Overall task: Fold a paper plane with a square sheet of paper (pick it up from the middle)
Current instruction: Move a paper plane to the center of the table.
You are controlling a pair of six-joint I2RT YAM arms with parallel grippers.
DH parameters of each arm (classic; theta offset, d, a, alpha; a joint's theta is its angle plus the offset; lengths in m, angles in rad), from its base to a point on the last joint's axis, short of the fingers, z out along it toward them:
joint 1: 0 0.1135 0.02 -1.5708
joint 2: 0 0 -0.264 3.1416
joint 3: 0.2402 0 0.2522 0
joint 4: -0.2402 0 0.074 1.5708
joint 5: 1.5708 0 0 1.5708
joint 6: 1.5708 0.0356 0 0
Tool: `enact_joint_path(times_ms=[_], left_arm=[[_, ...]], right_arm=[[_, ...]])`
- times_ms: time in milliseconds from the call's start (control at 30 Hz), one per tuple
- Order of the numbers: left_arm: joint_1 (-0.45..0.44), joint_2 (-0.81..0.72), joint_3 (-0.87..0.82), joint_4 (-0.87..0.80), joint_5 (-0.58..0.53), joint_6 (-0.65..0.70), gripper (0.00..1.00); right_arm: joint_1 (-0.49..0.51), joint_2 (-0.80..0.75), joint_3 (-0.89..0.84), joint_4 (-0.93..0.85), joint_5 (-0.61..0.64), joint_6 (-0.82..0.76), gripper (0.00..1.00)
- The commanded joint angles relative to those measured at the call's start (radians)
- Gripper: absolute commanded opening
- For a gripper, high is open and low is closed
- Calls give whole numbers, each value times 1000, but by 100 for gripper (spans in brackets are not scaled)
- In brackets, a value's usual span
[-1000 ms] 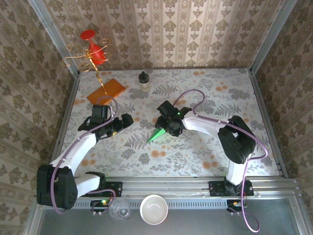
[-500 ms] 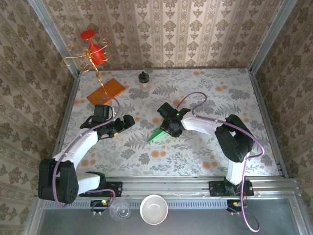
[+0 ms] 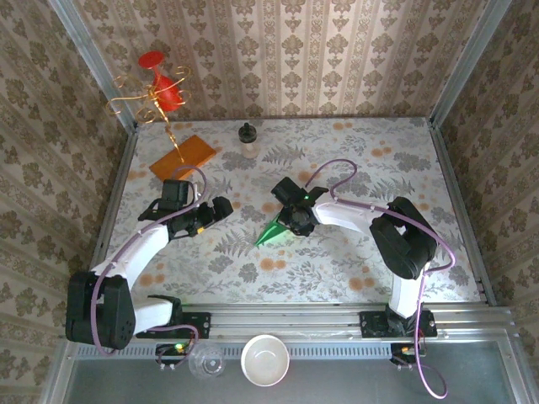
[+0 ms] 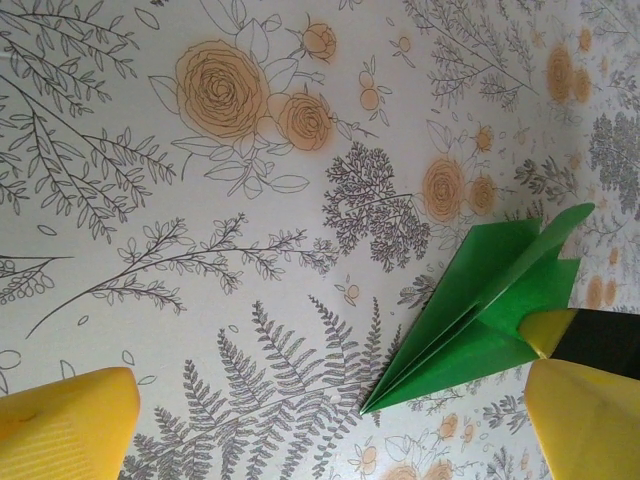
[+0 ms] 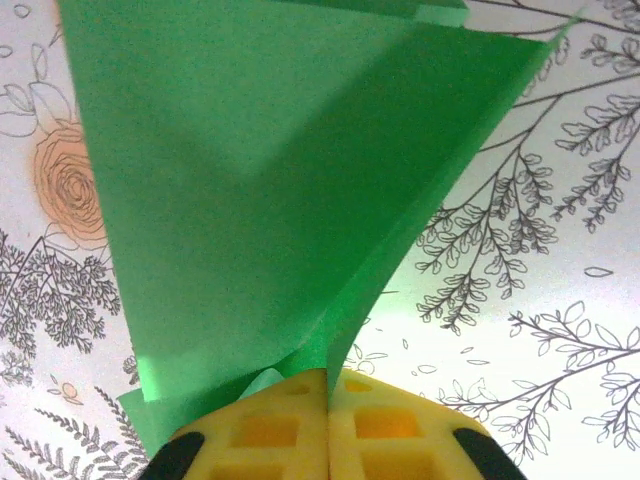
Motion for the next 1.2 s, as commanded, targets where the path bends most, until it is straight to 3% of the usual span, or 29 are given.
enact_joint_path(times_ms=[0,267,567,800,933,1167], left_arm=[[8,12,1,19,34,-24,100],[-11,24,2,68,60,-51,98],[-98,89,-9,126,35,-103,89],[-171,144,-45,178,3,-146,82],[-212,186,-45,212,7,-168,72],[-267,278,5,287,69,-182,63]], right_arm=[[-5,-51,-12,33,28,-87,2],[-28,-141,-51,260,-232,-424,0],[-121,-95,-238,630,-574,-383,0],[-173,-26,-293,634,-612,-411,0],[-193,-19,-318,611,-596,-435,1],[-202,-20,-325,605,-587,-446,1]])
